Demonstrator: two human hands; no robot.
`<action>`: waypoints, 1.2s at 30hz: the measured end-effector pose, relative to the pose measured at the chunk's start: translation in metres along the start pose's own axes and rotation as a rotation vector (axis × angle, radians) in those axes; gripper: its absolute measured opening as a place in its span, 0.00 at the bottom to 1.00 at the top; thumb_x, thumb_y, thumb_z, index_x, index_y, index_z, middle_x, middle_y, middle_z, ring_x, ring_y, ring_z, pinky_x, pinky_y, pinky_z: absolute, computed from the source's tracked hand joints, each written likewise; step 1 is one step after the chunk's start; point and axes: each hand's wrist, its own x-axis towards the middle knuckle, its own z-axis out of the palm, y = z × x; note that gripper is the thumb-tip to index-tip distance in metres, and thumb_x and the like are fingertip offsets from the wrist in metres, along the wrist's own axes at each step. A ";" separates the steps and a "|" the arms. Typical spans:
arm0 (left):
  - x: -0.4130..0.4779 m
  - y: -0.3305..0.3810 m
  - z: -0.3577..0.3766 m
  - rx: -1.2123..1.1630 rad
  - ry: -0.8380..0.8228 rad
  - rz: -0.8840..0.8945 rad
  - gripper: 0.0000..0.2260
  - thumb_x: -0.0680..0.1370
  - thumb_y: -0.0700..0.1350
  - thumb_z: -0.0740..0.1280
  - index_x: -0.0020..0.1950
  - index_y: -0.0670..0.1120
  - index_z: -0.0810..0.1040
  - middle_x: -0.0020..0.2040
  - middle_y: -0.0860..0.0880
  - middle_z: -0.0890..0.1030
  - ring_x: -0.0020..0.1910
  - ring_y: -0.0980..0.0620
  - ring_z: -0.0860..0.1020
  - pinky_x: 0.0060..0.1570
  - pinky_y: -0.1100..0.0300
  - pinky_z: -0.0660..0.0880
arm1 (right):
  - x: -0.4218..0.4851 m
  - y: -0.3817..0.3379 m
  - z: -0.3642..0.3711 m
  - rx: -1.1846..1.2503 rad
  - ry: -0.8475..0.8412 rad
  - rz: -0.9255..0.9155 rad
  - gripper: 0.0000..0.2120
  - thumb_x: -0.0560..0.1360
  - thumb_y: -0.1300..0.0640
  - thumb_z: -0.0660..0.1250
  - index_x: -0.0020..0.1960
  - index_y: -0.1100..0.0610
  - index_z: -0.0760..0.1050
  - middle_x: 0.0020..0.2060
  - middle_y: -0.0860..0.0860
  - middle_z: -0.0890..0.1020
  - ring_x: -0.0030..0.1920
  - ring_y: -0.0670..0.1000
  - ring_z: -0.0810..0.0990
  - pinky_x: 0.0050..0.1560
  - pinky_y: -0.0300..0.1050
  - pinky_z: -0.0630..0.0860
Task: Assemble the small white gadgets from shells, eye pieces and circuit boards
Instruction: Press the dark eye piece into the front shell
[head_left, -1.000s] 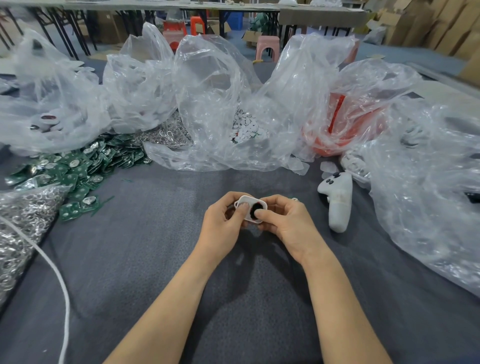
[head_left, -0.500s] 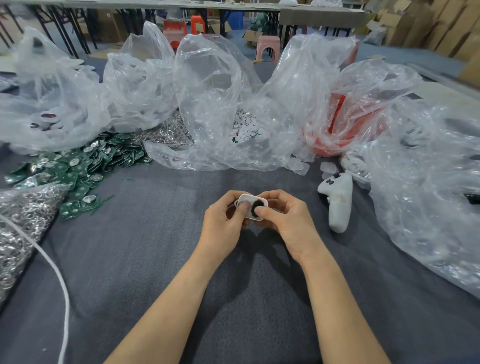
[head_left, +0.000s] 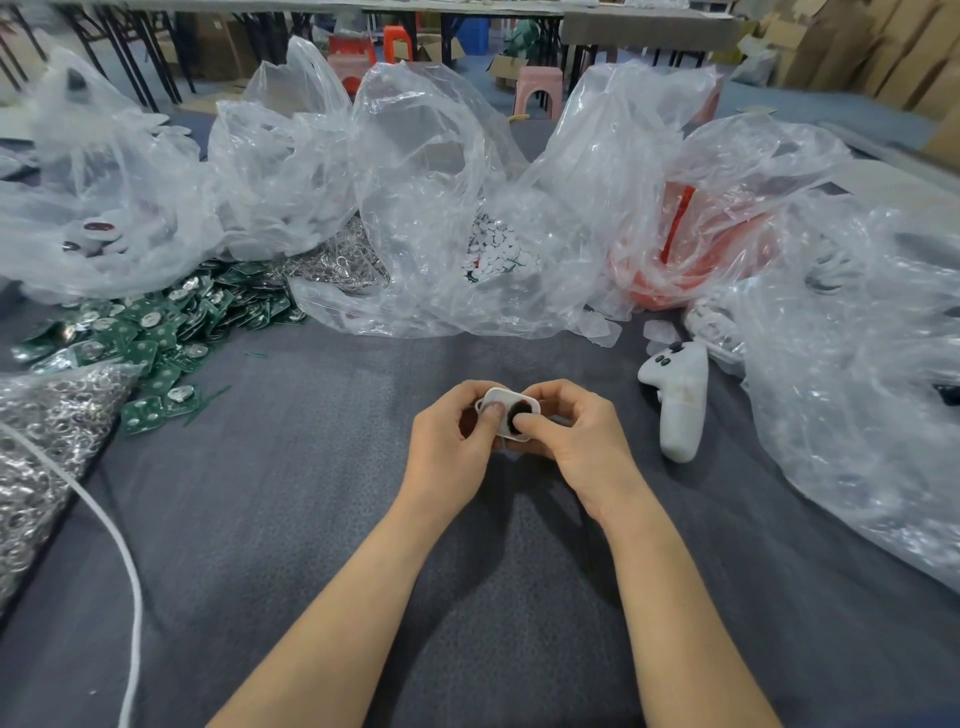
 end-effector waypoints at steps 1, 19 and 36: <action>0.000 0.000 0.000 0.006 0.000 -0.001 0.07 0.78 0.36 0.65 0.50 0.46 0.80 0.41 0.50 0.82 0.40 0.53 0.81 0.38 0.61 0.78 | 0.000 0.000 0.000 -0.006 -0.004 0.003 0.07 0.72 0.68 0.70 0.49 0.61 0.79 0.46 0.57 0.82 0.46 0.53 0.84 0.45 0.48 0.83; -0.002 -0.001 0.000 0.081 -0.035 0.066 0.07 0.78 0.36 0.65 0.50 0.48 0.79 0.44 0.51 0.82 0.44 0.52 0.81 0.43 0.52 0.80 | 0.000 0.003 -0.003 0.025 -0.024 0.032 0.04 0.73 0.70 0.68 0.47 0.64 0.79 0.41 0.56 0.83 0.43 0.52 0.85 0.41 0.43 0.82; 0.002 0.001 0.000 -0.163 -0.015 -0.147 0.06 0.78 0.36 0.66 0.47 0.46 0.80 0.41 0.47 0.82 0.37 0.50 0.84 0.34 0.60 0.80 | 0.000 0.000 0.003 0.051 0.013 -0.139 0.07 0.74 0.66 0.67 0.48 0.60 0.83 0.42 0.54 0.86 0.45 0.52 0.85 0.48 0.42 0.80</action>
